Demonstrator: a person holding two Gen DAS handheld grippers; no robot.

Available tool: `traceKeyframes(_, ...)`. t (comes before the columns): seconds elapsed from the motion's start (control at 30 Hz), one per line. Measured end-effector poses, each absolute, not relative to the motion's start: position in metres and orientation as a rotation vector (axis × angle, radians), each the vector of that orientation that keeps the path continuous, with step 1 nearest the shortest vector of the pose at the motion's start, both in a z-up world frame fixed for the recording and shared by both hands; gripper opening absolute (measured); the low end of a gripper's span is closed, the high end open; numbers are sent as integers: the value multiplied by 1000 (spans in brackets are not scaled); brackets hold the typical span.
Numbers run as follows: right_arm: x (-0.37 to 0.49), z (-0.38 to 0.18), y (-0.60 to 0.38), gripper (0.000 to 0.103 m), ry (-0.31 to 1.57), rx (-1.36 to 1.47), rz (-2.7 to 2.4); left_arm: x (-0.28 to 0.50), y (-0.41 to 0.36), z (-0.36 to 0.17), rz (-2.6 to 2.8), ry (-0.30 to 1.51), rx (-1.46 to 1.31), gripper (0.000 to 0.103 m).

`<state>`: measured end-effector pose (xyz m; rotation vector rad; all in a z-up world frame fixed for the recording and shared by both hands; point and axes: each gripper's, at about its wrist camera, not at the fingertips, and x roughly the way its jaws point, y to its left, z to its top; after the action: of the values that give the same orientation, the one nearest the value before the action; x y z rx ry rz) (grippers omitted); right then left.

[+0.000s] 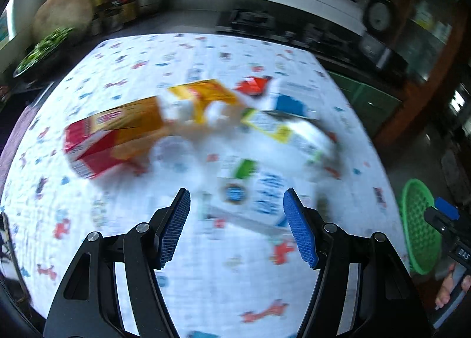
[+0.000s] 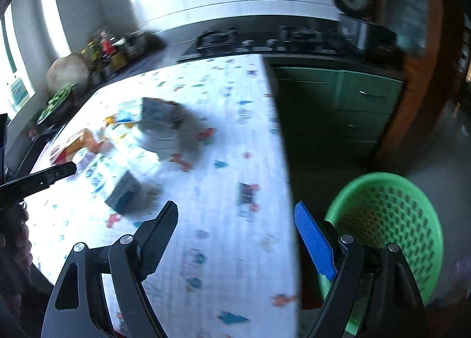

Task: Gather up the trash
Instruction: 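Return both tools to the table toward the milk carton and plastic cup, then grasp the white milk carton with the right tool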

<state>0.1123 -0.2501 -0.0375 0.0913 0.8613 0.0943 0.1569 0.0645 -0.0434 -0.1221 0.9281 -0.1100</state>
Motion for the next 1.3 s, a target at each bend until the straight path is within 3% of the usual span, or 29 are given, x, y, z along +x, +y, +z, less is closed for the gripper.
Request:
traceKeyframes(0.73, 192, -55, -66, 79, 948, -203, 660, 171, 153, -64, -23, 949, -154, 65)
traceKeyframes(1.3, 231, -91, -9, 81, 994, -509, 827, 184, 176, -77, -55, 956, -147, 65)
